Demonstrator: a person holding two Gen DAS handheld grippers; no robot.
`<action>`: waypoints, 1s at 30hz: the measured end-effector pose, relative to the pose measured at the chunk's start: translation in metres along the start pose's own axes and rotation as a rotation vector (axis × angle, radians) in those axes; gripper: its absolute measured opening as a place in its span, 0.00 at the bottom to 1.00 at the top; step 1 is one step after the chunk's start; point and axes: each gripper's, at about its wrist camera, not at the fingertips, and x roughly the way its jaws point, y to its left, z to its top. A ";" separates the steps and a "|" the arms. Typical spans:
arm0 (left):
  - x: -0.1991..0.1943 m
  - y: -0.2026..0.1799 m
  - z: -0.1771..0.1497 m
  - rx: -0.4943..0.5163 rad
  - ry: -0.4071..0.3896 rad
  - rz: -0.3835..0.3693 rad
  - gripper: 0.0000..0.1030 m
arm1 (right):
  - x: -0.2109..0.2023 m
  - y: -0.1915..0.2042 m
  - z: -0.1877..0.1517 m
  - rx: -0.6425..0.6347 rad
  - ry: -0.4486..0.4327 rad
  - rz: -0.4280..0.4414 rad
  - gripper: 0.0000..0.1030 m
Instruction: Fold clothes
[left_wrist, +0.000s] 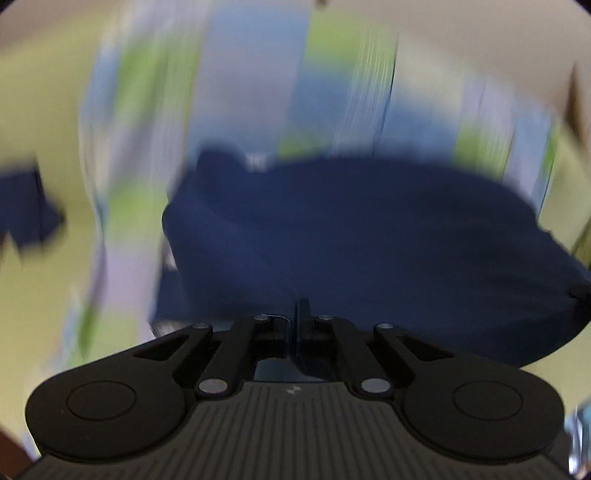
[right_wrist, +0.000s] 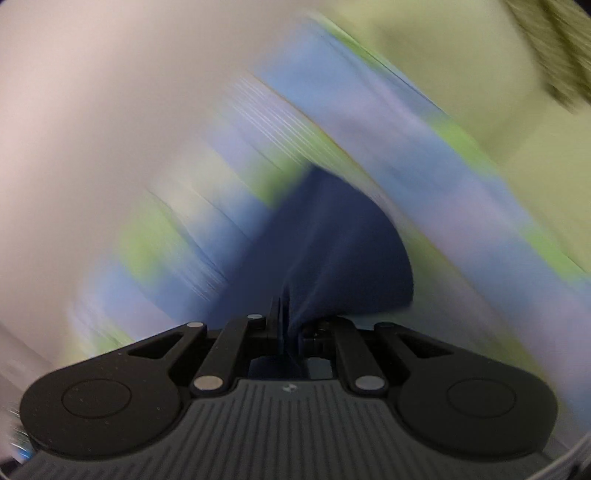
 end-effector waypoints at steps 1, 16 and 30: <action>0.027 0.005 -0.017 -0.021 0.082 0.024 0.01 | 0.018 -0.019 -0.020 -0.020 0.076 -0.098 0.07; 0.028 0.147 -0.014 -0.164 0.046 0.240 0.13 | 0.086 0.023 -0.104 -0.441 0.338 -0.160 0.46; 0.099 0.218 -0.011 -0.713 -0.108 -0.189 0.18 | 0.178 0.218 -0.139 -0.722 0.410 0.151 0.40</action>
